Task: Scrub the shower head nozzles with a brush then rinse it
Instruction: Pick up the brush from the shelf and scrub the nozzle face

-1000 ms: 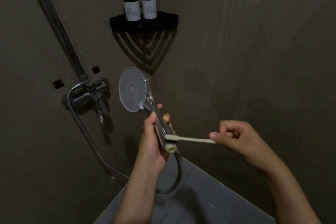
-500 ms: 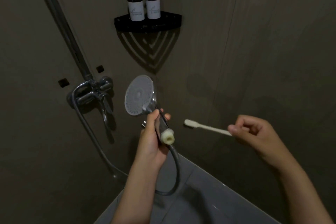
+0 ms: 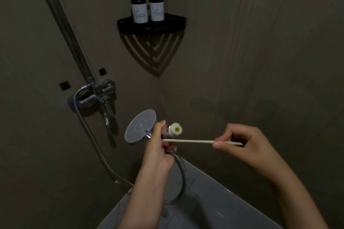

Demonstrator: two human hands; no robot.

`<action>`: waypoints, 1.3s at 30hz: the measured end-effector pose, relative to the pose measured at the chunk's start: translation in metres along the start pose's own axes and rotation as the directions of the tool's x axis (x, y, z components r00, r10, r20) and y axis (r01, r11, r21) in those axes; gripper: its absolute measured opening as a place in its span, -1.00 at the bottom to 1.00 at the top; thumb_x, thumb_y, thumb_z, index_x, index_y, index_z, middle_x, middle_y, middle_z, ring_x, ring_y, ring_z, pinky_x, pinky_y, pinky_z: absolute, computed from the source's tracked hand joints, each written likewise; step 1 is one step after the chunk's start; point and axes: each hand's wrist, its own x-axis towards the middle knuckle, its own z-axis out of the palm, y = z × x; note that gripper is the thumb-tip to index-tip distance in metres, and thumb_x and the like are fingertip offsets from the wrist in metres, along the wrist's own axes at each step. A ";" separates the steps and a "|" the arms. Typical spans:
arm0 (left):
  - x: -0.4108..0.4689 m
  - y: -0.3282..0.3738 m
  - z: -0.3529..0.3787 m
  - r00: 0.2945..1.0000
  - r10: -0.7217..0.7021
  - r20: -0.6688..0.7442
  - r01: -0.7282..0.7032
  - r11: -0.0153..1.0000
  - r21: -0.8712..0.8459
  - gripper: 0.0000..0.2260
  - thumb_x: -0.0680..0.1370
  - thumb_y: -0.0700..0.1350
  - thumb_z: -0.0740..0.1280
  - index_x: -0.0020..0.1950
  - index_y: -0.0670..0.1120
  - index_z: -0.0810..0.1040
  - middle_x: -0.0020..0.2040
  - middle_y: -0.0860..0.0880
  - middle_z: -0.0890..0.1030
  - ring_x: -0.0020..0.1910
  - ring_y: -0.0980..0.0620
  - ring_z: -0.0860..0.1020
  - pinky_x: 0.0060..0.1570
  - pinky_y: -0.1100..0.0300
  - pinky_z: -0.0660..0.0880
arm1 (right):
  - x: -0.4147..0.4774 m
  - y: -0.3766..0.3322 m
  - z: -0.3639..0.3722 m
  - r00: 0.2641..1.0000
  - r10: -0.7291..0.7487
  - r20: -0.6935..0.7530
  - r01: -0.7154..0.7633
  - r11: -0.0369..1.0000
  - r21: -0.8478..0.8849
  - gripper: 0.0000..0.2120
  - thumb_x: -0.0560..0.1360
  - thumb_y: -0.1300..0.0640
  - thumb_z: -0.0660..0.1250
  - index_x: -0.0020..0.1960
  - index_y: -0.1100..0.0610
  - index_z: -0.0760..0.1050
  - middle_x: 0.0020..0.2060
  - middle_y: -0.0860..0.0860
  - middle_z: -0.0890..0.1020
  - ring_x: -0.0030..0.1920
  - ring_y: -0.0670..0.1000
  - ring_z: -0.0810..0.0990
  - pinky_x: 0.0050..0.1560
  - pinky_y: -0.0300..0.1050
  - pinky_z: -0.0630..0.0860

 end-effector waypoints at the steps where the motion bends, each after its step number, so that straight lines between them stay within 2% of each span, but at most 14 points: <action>1: -0.001 0.001 0.001 1.000 -0.009 0.005 0.009 1.000 -0.015 -0.81 0.48 -0.13 0.36 -0.32 -0.10 0.47 -0.60 0.02 0.45 -0.55 0.14 0.38 -0.51 0.35 0.31 | 0.000 0.001 0.001 1.000 -0.012 -0.009 0.012 1.000 -0.006 -0.78 0.25 -0.15 0.45 -0.33 0.00 0.59 -0.30 0.05 0.65 -0.29 0.07 0.57 -0.28 -0.19 0.48; 3: -0.004 0.002 0.002 0.999 -0.026 0.041 0.027 0.999 -0.025 -0.77 0.50 -0.14 0.33 -0.34 -0.10 0.43 -0.64 0.03 0.37 -0.69 0.18 0.27 -0.65 0.39 0.20 | 0.000 0.002 0.003 0.999 -0.031 -0.032 0.031 0.999 -0.014 -0.72 0.23 -0.20 0.45 -0.31 0.01 0.59 -0.28 0.09 0.64 -0.25 0.14 0.57 -0.27 -0.15 0.48; 7: -0.005 0.000 0.002 0.989 -0.087 0.122 0.101 0.989 -0.110 -0.78 0.54 -0.16 0.24 -0.31 -0.13 0.40 -0.55 0.00 0.36 -0.75 0.20 0.18 -0.75 0.41 0.08 | 0.001 -0.002 0.007 0.997 -0.030 -0.073 0.030 1.000 -0.007 -0.75 0.25 -0.04 0.43 -0.29 0.16 0.57 -0.25 0.07 0.64 -0.20 0.16 0.57 -0.23 -0.09 0.50; 10: -0.005 -0.004 0.005 0.983 -0.109 0.150 0.138 0.971 -0.194 -0.78 0.53 -0.18 0.23 -0.32 -0.17 0.46 -0.38 -0.05 0.38 -0.76 0.20 0.18 -0.79 0.41 0.08 | 0.001 -0.005 0.009 0.997 -0.027 -0.068 0.026 0.999 -0.022 -0.83 0.25 -0.02 0.42 -0.31 0.07 0.56 -0.26 0.07 0.63 -0.20 0.14 0.57 -0.23 -0.08 0.49; 13: -0.006 -0.006 0.007 0.981 -0.101 0.163 0.134 0.969 -0.205 -0.71 0.51 -0.20 0.24 -0.42 -0.13 0.51 -0.34 -0.06 0.35 -0.75 0.20 0.18 -0.78 0.42 0.08 | 0.000 -0.004 0.006 0.996 -0.018 -0.083 0.016 1.000 -0.021 -0.85 0.25 -0.02 0.43 -0.33 0.05 0.56 -0.28 0.08 0.64 -0.18 0.19 0.57 -0.19 0.03 0.50; 16: -0.002 -0.005 0.007 0.982 -0.094 0.166 0.127 0.970 -0.206 -0.84 0.43 -0.18 0.31 -0.35 -0.09 0.42 -0.31 -0.03 0.32 -0.75 0.20 0.18 -0.77 0.41 0.10 | -0.003 -0.002 0.002 0.997 -0.014 -0.071 0.014 1.000 0.003 -0.87 0.25 -0.01 0.44 -0.36 0.03 0.56 -0.29 0.08 0.64 -0.20 0.21 0.56 -0.23 -0.09 0.49; 21: 0.003 -0.003 0.006 0.982 -0.089 0.165 0.117 0.978 -0.172 -0.82 0.47 -0.15 0.30 -0.32 -0.11 0.40 -0.31 -0.01 0.35 -0.74 0.19 0.20 -0.76 0.39 0.12 | -0.002 0.001 0.003 0.995 -0.015 -0.101 0.016 1.000 0.005 -0.83 0.27 0.00 0.44 -0.35 0.08 0.54 -0.29 0.08 0.65 -0.26 0.10 0.58 -0.24 -0.14 0.47; 24: -0.001 -0.002 0.006 0.983 -0.094 0.156 0.117 0.982 -0.150 -0.80 0.47 -0.16 0.29 -0.35 -0.12 0.40 -0.38 -0.01 0.38 -0.74 0.19 0.18 -0.75 0.40 0.11 | -0.002 0.006 -0.001 0.989 -0.034 -0.144 0.034 0.999 -0.004 -0.63 0.27 -0.20 0.47 -0.36 0.09 0.51 -0.28 0.06 0.66 -0.28 -0.07 0.58 -0.25 -0.20 0.47; 26: -0.001 -0.001 0.005 0.982 -0.098 0.159 0.120 0.983 -0.136 -0.82 0.44 -0.15 0.30 -0.35 -0.12 0.40 -0.49 0.00 0.37 -0.74 0.19 0.17 -0.75 0.40 0.11 | -0.004 0.008 -0.009 0.988 -0.020 -0.153 0.019 1.000 -0.007 -0.51 0.17 -0.36 0.43 -0.35 0.09 0.51 -0.27 0.05 0.66 -0.28 -0.06 0.59 -0.26 -0.25 0.47; 28: -0.003 0.001 0.004 0.975 -0.097 0.198 0.130 0.979 -0.157 -0.87 0.34 -0.15 0.32 -0.34 -0.10 0.38 -0.50 0.01 0.35 -0.73 0.19 0.17 -0.76 0.39 0.11 | -0.005 0.008 -0.017 0.989 -0.005 -0.147 0.003 1.000 -0.008 -0.47 0.14 -0.41 0.42 -0.35 0.08 0.53 -0.26 0.06 0.66 -0.28 0.02 0.60 -0.26 -0.24 0.48; 31: -0.005 -0.001 0.005 0.980 -0.087 0.180 0.116 0.981 -0.156 -0.83 0.41 -0.17 0.32 -0.35 -0.11 0.38 -0.43 -0.01 0.39 -0.71 0.20 0.20 -0.75 0.41 0.09 | -0.006 0.005 -0.016 0.998 -0.003 -0.070 0.002 1.000 -0.008 -0.52 0.14 -0.38 0.44 -0.37 0.06 0.55 -0.30 0.03 0.66 -0.30 -0.04 0.59 -0.28 -0.27 0.48; 33: -0.004 -0.004 0.006 0.986 -0.094 0.141 0.118 0.978 -0.174 -0.77 0.45 -0.17 0.32 -0.39 -0.08 0.39 -0.38 -0.01 0.36 -0.67 0.20 0.23 -0.76 0.41 0.09 | -0.004 0.001 -0.007 1.000 -0.004 -0.027 0.004 1.000 -0.012 -0.61 0.20 -0.26 0.46 -0.37 0.07 0.54 -0.32 0.02 0.67 -0.31 -0.07 0.56 -0.29 -0.27 0.46; 36: -0.003 -0.007 0.006 0.976 -0.111 0.188 0.147 0.971 -0.188 -0.84 0.33 -0.15 0.36 -0.36 -0.08 0.38 -0.33 -0.01 0.33 -0.74 0.19 0.19 -0.76 0.40 0.10 | 0.000 -0.002 0.001 0.999 -0.001 -0.037 0.000 0.999 -0.037 -0.74 0.23 -0.08 0.43 -0.34 0.12 0.55 -0.29 0.03 0.66 -0.26 0.06 0.59 -0.26 -0.16 0.48; 39: -0.005 -0.006 0.007 0.982 -0.096 0.166 0.123 0.979 -0.164 -0.81 0.44 -0.16 0.33 -0.36 -0.10 0.41 -0.35 -0.02 0.35 -0.74 0.20 0.18 -0.76 0.41 0.10 | -0.002 0.000 -0.003 0.996 -0.019 -0.085 0.015 0.999 -0.048 -0.71 0.24 -0.17 0.43 -0.33 0.06 0.55 -0.27 0.04 0.66 -0.20 0.14 0.59 -0.21 -0.01 0.52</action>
